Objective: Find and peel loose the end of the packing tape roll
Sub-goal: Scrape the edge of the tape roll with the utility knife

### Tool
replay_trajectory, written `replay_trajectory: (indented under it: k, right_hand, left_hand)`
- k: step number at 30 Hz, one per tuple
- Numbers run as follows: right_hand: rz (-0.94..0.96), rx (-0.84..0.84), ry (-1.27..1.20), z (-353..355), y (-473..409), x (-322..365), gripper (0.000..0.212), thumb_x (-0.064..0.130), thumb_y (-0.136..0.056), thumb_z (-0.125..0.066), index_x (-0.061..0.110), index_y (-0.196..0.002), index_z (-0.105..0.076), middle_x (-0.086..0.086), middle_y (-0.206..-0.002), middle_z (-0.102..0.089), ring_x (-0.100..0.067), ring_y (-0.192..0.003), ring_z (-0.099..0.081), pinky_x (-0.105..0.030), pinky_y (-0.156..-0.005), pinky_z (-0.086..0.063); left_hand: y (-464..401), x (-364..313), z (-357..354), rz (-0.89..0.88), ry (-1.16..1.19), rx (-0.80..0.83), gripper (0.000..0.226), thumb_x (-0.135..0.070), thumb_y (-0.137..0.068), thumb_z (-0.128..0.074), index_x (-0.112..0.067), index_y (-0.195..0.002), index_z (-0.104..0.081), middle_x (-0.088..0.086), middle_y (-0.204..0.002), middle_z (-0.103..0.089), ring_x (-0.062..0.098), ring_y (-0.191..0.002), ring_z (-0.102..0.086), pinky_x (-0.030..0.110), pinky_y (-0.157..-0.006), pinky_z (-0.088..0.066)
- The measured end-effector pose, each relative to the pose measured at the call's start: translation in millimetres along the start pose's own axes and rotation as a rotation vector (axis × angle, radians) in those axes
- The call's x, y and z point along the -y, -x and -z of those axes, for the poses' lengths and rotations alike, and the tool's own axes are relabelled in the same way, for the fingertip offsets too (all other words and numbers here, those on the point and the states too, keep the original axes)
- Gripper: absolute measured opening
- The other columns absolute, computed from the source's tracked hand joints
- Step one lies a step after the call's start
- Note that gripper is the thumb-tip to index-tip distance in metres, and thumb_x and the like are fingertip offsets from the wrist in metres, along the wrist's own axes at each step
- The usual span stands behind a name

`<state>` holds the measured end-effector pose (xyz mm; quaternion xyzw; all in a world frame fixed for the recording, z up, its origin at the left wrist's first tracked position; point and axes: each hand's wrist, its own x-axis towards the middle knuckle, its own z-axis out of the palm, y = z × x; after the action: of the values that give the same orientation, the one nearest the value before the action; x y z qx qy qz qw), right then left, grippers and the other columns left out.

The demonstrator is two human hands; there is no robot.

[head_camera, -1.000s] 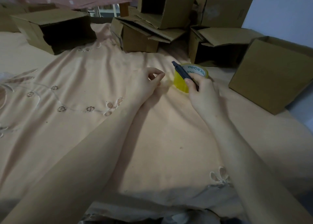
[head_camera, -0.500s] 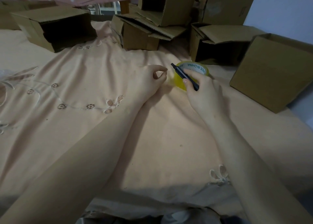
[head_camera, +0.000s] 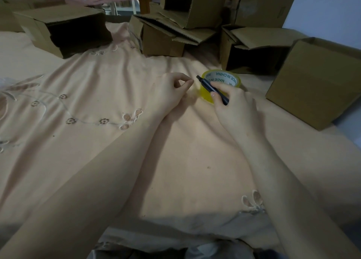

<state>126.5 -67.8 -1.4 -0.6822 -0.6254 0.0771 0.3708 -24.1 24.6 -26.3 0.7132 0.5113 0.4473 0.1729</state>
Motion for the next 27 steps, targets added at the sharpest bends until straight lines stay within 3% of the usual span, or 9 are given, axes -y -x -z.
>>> replay_trajectory:
  k: [13,18,27]
  right_hand:
    - [0.006,0.015,0.006,-1.4,0.4,2.6,0.035,0.029,-0.093,-0.050,0.038,-0.126,-0.056,-0.003,-0.124,-0.064,-0.033,-0.113,-0.054,-0.042,-0.088,-0.050]
    - [0.000,0.023,0.040,-0.8,1.7,3.5,0.036,0.028,-0.093,-0.049,0.040,-0.127,-0.055,-0.005,-0.125,-0.063,-0.034,-0.112,-0.053,-0.038,-0.086,-0.048]
    - [-0.001,0.029,0.031,-3.6,1.7,6.1,0.035,0.027,-0.092,-0.050,0.037,-0.124,-0.058,-0.007,-0.125,-0.063,-0.036,-0.113,-0.054,-0.044,-0.088,-0.051]
  left_hand:
    - [-2.3,2.8,0.1,0.012,0.071,0.039,0.017,-0.038,-0.087,-0.060,-0.039,-0.072,-0.066,-0.006,-0.054,-0.066,0.011,-0.057,-0.063,0.036,-0.065,-0.054]
    - [-1.8,2.5,0.1,0.033,0.101,0.041,0.016,-0.036,-0.088,-0.061,-0.035,-0.073,-0.068,-0.007,-0.051,-0.064,0.006,-0.052,-0.059,0.030,-0.062,-0.049]
    - [-0.4,0.1,2.9,0.063,0.197,0.060,0.018,-0.030,-0.088,-0.063,-0.035,-0.072,-0.068,-0.010,-0.046,-0.061,-0.001,-0.050,-0.055,0.022,-0.060,-0.042]
